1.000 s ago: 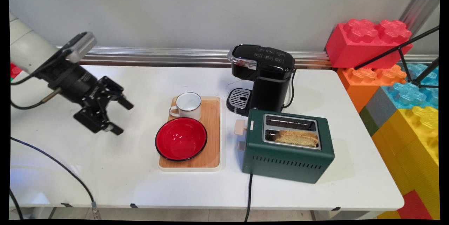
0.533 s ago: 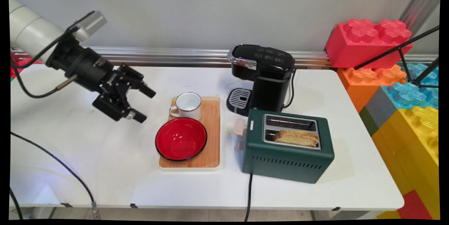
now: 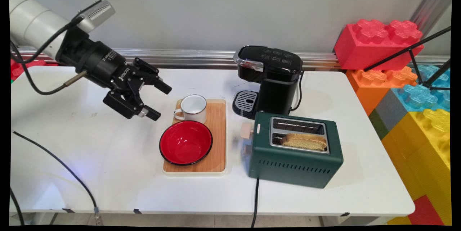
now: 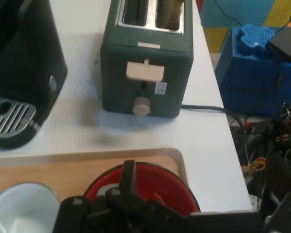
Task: Press the toaster switch
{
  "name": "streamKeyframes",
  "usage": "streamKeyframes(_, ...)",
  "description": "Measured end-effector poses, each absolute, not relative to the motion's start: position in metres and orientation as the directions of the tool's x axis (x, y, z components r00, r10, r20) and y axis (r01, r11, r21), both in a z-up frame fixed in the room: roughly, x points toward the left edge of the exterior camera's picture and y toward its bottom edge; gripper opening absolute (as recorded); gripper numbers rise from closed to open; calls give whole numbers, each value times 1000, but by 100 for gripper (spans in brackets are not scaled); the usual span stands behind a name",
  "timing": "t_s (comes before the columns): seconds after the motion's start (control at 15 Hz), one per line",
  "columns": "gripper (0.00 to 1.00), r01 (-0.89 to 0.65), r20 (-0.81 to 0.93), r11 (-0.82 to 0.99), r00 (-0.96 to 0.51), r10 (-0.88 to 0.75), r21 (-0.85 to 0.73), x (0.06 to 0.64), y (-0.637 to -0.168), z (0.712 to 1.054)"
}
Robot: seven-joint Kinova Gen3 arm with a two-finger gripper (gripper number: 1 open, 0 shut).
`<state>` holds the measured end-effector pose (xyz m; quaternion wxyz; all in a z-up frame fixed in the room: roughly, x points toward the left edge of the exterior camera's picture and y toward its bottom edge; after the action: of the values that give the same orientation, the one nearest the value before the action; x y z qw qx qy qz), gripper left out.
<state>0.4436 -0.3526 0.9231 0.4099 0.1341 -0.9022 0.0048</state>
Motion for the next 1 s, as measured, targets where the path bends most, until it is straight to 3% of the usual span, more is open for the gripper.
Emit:
streamKeyframes(0.27,100,-214,746,974,-636,-195,73,440,-355,923)
streamKeyframes(0.33,0,-206,748,976,-638,-185,66,439,-356,923)
streamKeyframes(1.0,0,-177,746,983,-648,-154,49,432,-362,918)
